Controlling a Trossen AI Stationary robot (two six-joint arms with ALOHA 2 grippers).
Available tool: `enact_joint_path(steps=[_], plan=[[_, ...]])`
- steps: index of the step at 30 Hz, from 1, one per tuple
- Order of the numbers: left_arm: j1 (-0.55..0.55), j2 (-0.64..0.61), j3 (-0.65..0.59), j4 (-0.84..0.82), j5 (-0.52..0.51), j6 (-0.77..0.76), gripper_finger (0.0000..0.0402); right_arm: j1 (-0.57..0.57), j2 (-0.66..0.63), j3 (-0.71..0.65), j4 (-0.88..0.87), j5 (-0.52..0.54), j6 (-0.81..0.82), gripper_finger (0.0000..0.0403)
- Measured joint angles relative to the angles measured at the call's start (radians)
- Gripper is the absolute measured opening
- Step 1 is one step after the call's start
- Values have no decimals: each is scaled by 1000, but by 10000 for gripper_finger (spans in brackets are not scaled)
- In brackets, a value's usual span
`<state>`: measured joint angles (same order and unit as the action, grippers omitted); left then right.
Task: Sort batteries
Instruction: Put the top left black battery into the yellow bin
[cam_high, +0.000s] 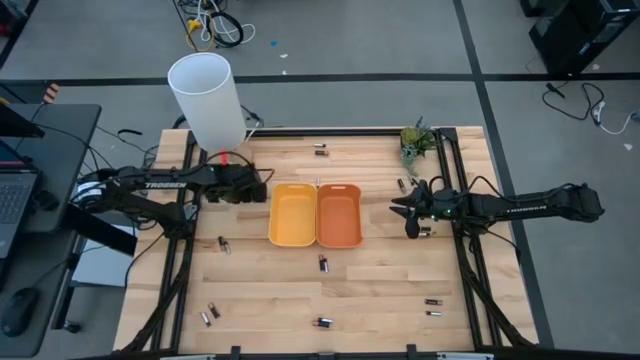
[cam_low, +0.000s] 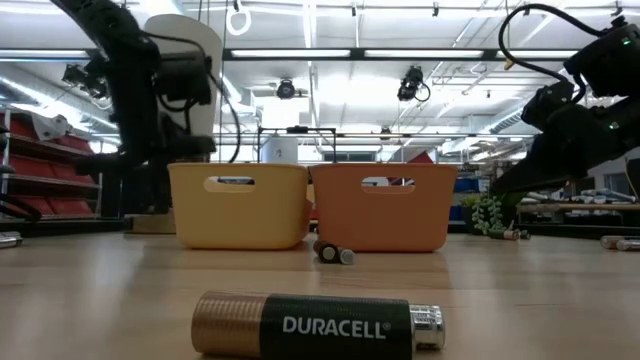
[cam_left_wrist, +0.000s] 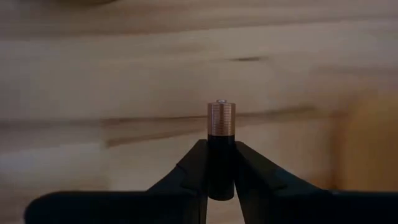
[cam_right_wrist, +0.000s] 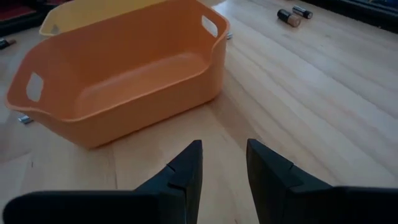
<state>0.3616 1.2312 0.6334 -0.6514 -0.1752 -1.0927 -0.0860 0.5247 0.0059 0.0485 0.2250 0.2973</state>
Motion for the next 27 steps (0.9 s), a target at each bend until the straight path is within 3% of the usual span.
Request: enact_joint_path(steps=[7, 14, 19, 27], plan=[[7, -2, 158, -24, 27, 331, 69, -18, 1, 0, 16, 102, 95, 110], [3, -1, 266, 5, 28, 844, 66, -39, 1, 0, 26, 178, 127, 110], [-3, 46, 265, 111, 90, 976, 64, -55, 1, 0, 25, 178, 162, 110], [-77, 150, 265, 123, 166, 1123, 64, -56, 1, 0, 25, 177, 248, 110]])
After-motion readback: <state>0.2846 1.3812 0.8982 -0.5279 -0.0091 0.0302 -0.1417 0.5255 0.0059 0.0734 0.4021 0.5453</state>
